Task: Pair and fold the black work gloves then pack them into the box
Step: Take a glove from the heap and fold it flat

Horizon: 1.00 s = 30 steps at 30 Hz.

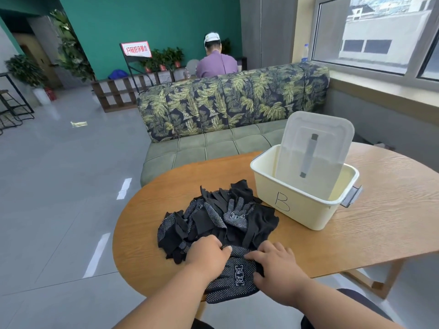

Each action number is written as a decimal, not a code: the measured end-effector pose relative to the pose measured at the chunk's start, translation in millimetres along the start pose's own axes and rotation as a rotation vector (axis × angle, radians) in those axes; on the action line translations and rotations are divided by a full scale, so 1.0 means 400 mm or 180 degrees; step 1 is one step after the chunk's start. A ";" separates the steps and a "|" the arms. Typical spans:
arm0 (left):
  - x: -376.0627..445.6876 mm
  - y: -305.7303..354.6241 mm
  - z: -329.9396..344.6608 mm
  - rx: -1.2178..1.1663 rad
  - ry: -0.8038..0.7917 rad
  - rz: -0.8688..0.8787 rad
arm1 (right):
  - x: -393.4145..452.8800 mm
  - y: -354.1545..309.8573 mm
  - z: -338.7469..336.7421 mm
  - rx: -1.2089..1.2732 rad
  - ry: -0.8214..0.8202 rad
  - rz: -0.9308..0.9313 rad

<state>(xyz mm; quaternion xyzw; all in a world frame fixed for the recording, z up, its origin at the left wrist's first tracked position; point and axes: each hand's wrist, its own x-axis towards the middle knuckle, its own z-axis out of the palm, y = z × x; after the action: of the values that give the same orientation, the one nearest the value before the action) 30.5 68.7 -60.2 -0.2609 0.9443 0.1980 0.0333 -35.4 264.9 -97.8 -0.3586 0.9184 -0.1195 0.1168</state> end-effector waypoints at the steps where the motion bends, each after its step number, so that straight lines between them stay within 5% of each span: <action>1: 0.002 0.002 0.006 0.0014 0.0035 -0.0015 | 0.002 0.001 -0.001 0.0006 -0.0020 0.0008; 15: -0.067 0.008 0.048 -0.1819 0.0204 0.0186 | -0.001 0.003 0.026 0.0270 0.0221 0.0165; 26: -0.102 0.010 0.161 -0.1201 0.0173 0.0819 | 0.026 0.027 0.017 0.1267 0.0234 0.0499; 30: -0.101 0.002 0.175 -0.1017 0.0309 0.1095 | 0.025 0.017 0.028 0.1055 0.0348 0.0554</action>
<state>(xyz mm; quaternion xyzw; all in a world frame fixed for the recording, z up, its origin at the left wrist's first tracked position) 61.9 116.2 -117.7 -0.1073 0.9320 0.3349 -0.0880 -43.5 261.5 -111.8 -0.2467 0.9187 -0.2779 0.1341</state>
